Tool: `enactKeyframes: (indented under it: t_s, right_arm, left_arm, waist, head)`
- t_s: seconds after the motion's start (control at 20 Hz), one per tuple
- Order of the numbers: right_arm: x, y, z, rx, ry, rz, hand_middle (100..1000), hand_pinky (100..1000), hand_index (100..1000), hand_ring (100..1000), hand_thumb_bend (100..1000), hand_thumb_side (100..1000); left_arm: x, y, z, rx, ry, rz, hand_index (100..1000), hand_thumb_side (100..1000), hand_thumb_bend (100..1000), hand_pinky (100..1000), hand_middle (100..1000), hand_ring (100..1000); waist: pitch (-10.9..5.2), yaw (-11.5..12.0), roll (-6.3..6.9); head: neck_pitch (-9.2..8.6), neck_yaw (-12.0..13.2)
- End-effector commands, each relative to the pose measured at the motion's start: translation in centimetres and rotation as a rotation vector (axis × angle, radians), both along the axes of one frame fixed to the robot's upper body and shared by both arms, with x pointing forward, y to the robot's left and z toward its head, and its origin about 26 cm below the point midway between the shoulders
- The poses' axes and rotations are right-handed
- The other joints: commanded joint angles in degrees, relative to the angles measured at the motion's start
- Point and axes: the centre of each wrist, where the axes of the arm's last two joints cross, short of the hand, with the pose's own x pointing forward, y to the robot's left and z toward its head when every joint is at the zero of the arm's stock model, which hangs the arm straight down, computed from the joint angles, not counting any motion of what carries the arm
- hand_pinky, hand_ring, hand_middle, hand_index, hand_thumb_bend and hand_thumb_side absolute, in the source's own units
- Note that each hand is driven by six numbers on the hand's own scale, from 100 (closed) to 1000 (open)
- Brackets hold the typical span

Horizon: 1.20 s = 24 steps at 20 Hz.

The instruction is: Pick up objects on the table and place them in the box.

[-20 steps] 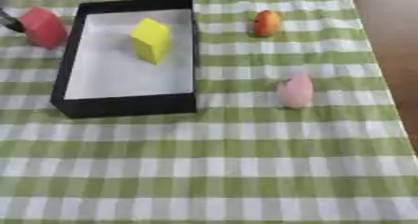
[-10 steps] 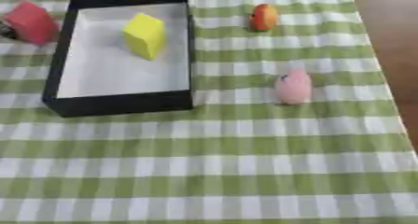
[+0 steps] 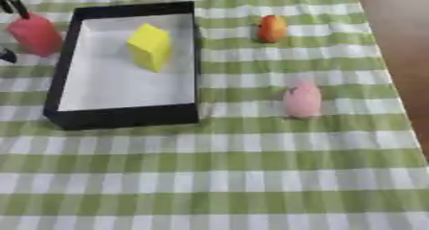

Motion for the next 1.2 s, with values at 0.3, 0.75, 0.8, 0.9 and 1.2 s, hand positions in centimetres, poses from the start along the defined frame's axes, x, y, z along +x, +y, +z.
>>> enactKeyframes:
  t_s: [0.3, 0.75, 0.8, 0.9, 1.2]
  right_arm:
    - [-0.3, -0.8, 1.5, -0.038, -0.029, -0.021, 732, 758, 885, 678, 100, 803]
    - [-0.2, -0.7, 1.8, -0.044, -0.032, -0.015, 732, 759, 884, 678, 100, 803]
    - [-0.2, -0.7, 1.8, -0.044, -0.032, -0.015, 732, 759, 884, 678, 100, 810]
    - [-0.1, -0.6, 1.9, -0.044, -0.035, -0.012, 732, 760, 885, 678, 100, 809]
    - [-0.1, -0.6, 2.1, -0.046, -0.039, -0.010, 732, 761, 885, 677, 100, 820]
  left_arm:
    - [-1.1, 0.3, 2.7, 0.057, -0.173, -0.036, 790, 100, 660, 869, 830, 881]
    - [-1.1, 0.2, 3.1, 0.098, -0.206, -0.035, 798, 100, 658, 882, 855, 899]
    - [-1.0, 0.2, 3.0, 0.100, -0.202, -0.029, 798, 100, 658, 882, 858, 900]
    - [-0.7, 0.3, 2.9, 0.103, -0.191, -0.019, 795, 100, 659, 883, 861, 902]
    - [-0.2, 0.5, 2.5, 0.114, -0.190, -0.013, 777, 100, 666, 888, 864, 911]
  waist:
    - [0.28, -0.02, -0.42]
    - [1.36, -0.01, -0.56]
    - [1.50, -0.01, -0.59]
    - [1.81, -0.07, -0.66]
    - [2.78, -0.13, -0.85]
  head:
    - [-1.18, 0.03]
    - [-1.30, -0.01]
    - [-1.41, 0.06]
    - [-1.72, 0.32]
    - [-2.73, 1.05]
